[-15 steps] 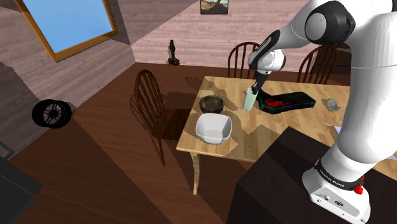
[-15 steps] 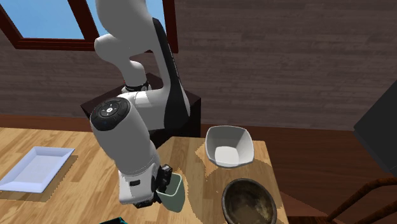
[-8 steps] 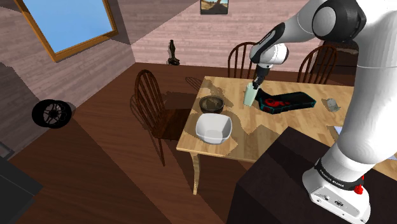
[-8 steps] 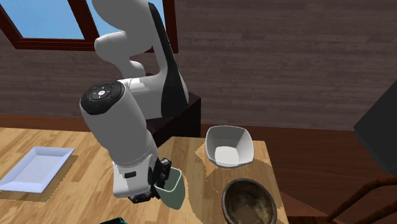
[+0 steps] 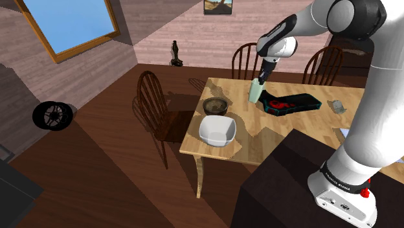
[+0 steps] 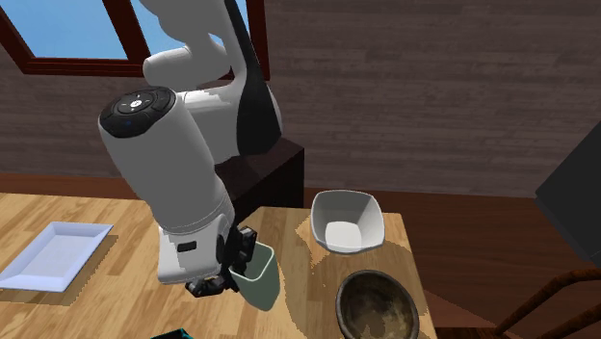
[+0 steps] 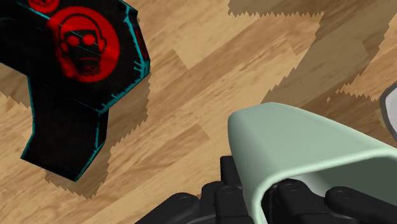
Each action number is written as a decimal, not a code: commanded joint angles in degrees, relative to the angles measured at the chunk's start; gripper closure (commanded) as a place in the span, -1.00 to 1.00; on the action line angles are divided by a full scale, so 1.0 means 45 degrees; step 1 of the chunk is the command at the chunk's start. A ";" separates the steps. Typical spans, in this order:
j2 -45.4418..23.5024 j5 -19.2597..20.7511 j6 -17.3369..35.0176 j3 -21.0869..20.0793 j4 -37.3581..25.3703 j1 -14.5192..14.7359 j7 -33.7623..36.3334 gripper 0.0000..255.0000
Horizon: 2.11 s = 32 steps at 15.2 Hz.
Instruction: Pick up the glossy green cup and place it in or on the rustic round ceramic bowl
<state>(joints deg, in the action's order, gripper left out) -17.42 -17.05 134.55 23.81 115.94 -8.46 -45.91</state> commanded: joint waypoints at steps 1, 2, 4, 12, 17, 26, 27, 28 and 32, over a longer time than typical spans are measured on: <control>0.0251 0.0184 -0.0272 0.0079 -0.0052 0.0052 0.0132 1.00; 0.0355 0.0265 -0.0409 0.0111 -0.0098 0.0075 0.0196 1.00; 0.0260 0.0308 -0.0592 0.0036 -0.0404 0.0222 0.0497 1.00; -0.1248 0.0296 -0.1803 -0.0600 -0.3268 0.1154 0.2513 1.00; -0.2567 0.0252 -0.2839 -0.0943 -0.5701 0.1555 0.3667 1.00; -0.5195 0.0127 -0.4583 -0.1406 -1.0202 0.1784 0.5184 1.00; -0.5237 0.0108 -0.4442 -0.1417 -1.0100 0.1790 0.5161 1.00; -0.5283 0.0088 -0.4302 -0.1429 -1.0003 0.1794 0.5139 1.00; -0.5497 0.0003 -0.3767 -0.1484 -0.9671 0.1802 0.5050 1.00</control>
<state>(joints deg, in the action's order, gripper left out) -41.95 -16.94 117.00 17.18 72.08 -0.35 -23.07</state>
